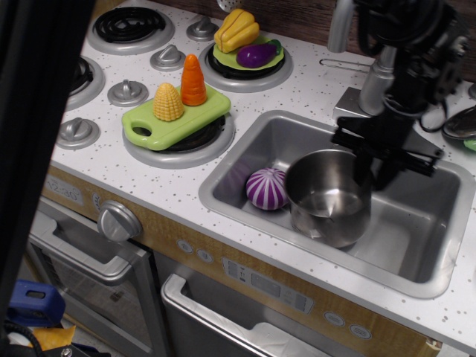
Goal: Flip pot upright in sink
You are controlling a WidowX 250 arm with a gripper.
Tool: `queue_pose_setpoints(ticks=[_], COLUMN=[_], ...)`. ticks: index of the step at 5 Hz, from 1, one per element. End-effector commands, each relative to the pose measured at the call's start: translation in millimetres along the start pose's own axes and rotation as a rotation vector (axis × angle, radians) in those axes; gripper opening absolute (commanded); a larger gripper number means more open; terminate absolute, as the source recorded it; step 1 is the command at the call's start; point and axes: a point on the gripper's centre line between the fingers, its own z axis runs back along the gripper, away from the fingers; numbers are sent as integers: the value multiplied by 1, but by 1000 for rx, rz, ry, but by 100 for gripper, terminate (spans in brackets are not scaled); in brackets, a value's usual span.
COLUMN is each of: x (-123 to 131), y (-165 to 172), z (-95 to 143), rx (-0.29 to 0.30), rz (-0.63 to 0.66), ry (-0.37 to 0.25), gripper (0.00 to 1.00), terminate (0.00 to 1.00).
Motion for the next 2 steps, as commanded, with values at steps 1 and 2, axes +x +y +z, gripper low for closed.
queue_pose_setpoints(ticks=[1,2], x=[7,7], y=[-2,-2], z=[15,15], rx=[-17,-17], rz=[3,3], ry=[-43,-43], gripper=[100,100], terminate=[0,100])
